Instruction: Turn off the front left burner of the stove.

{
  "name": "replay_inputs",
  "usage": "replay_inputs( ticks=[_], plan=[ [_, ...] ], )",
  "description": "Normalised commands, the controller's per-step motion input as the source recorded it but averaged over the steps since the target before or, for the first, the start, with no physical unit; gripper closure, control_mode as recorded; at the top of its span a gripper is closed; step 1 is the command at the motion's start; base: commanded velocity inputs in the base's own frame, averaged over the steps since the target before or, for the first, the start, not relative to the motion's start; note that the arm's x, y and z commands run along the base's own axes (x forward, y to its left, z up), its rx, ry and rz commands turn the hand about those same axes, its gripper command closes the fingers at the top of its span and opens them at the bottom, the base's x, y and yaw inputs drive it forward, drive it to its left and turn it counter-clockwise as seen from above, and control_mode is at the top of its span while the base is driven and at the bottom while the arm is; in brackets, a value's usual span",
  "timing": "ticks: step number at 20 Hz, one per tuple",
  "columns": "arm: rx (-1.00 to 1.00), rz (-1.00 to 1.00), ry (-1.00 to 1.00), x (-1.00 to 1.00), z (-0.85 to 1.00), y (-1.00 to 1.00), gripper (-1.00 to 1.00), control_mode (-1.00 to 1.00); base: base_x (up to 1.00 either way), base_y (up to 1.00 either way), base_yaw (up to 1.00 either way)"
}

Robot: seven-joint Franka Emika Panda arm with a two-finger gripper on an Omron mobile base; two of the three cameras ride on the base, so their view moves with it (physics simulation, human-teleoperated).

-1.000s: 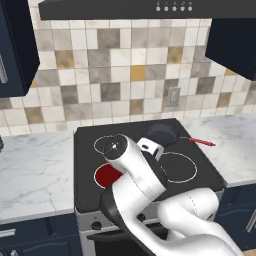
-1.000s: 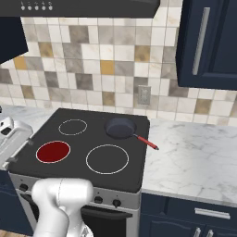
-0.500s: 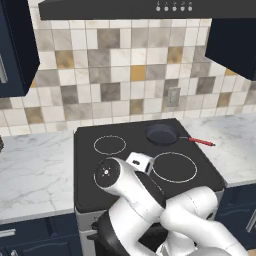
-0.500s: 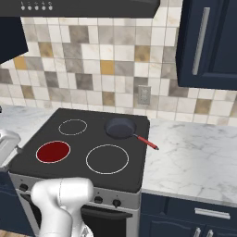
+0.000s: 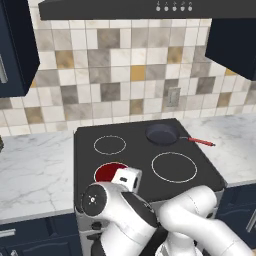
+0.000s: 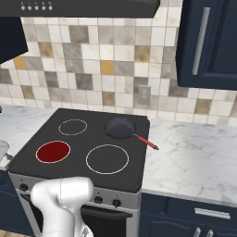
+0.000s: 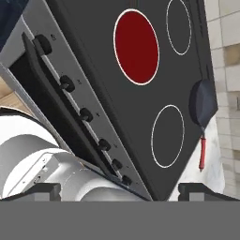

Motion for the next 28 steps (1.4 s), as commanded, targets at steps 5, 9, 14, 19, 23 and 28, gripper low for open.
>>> replay_inputs(
  ticks=[5, 9, 14, 19, 23, 28],
  plan=[
    [-0.09, 0.05, 0.0, -0.1, -0.37, 0.41, -1.0, -1.0, 0.0, 0.0, 0.0],
    [-0.04, 0.03, 0.0, 0.0, -0.44, 0.1, -1.0, -1.0, 0.0, 0.0, 0.0],
    [0.0, 0.02, -0.04, 0.0, -0.44, 0.07, -1.0, -1.0, 0.0, 0.0, 0.0],
    [0.0, 0.02, -0.07, 0.0, -0.38, 0.06, -1.0, -1.0, 0.0, 0.0, 0.0],
    [0.0, 0.02, -0.06, 0.04, -0.26, 0.11, -1.0, -1.0, 0.0, 0.0, 0.0],
    [-0.02, 0.0, -0.09, 0.01, -0.31, 0.1, -1.0, -1.0, 0.0, 0.0, 0.0]
  ],
)
